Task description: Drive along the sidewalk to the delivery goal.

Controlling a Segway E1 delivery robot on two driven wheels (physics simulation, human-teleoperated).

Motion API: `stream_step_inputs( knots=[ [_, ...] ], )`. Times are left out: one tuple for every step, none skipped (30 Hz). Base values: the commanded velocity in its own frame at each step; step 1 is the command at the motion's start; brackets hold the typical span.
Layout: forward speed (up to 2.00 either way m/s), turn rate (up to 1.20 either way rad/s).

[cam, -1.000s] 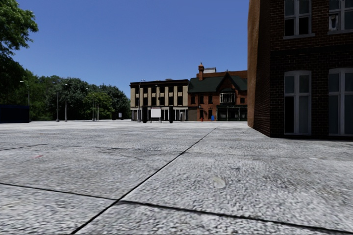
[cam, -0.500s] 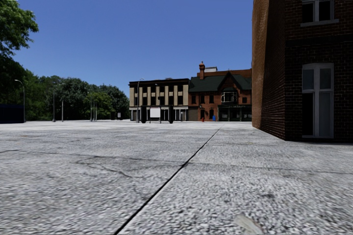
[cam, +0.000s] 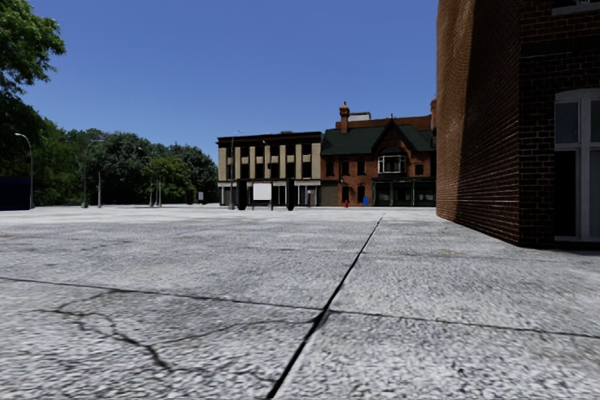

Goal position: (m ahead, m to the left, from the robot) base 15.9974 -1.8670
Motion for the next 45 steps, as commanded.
stream_step_inputs(
  knots=[
    [2.0,0.0],
    [2.0,0.0],
    [2.0,0.0],
    [2.0,0.0],
    [2.0,0.0],
    [2.0,0.0],
    [2.0,0.0],
    [2.0,0.0],
    [2.0,0.0],
    [2.0,0.0],
    [2.0,0.0],
    [2.0,0.0],
    [2.0,0.0],
    [2.0,0.0],
    [2.0,0.0],
    [2.0,0.0],
    [2.0,0.0],
    [2.0,0.0],
    [2.0,0.0],
    [2.0,0.0],
    [2.0,0.0],
    [2.0,0.0],
    [2.0,0.0],
    [2.0,0.0],
    [2.0,0.0],
    [2.0,0.0],
    [2.0,0.0],
    [2.0,0.0],
    [2.0,0.0],
    [2.0,0.0],
    [2.0,0.0],
    [2.0,0.0],
    [2.0,0.0],
    [2.0,0.0],
    [2.0,0.0],
    [2.0,0.0],
    [2.0,0.0],
    [2.0,0.0],
    [2.0,0.0],
    [2.0,0.0],
    [2.0,0.0],
    [2.0,0.0],
    [2.0,0.0],
    [2.0,0.0],
    [2.0,0.0]
  ],
)
